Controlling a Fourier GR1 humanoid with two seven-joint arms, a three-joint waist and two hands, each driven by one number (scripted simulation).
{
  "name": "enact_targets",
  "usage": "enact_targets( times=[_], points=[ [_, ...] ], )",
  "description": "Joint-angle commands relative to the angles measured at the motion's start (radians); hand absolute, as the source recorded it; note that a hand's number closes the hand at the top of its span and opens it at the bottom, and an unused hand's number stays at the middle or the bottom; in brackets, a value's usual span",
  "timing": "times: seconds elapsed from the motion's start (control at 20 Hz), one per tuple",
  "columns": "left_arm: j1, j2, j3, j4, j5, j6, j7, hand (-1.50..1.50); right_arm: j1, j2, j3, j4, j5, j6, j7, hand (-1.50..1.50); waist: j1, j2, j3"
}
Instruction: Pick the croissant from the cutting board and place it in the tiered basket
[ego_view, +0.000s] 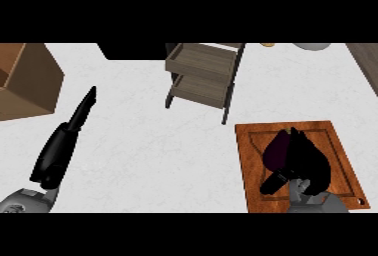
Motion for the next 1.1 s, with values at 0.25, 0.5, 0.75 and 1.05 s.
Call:
enact_targets(
  times=[0.25,0.5,0.75,1.05],
  points=[
    [0.003,-0.005,0.02,-0.023,0.004,-0.017,0.013,0.0,0.037,0.074,-0.033,-0.093,0.119,0.173,0.257,-1.5,-0.006,-0.002,0.001],
    [0.055,-0.019,0.021,-0.006,-0.014,-0.003,-0.03,0.0,0.082,0.045,-0.087,-0.195,0.184,0.246,0.22,-1.5,-0.007,-0.001,0.001],
    [0.017,-0.031,0.043,0.03,-0.01,-0.026,-0.033,0.0,0.116,0.114,-0.102,-0.177,0.256,0.243,0.16,-1.5,-0.008,0.004,0.002],
    [0.017,-0.012,0.066,-0.009,0.001,-0.075,-0.014,0.0,0.107,0.162,-0.146,-0.173,0.278,0.248,0.143,-1.5,0.001,0.002,0.003]
  ],
)
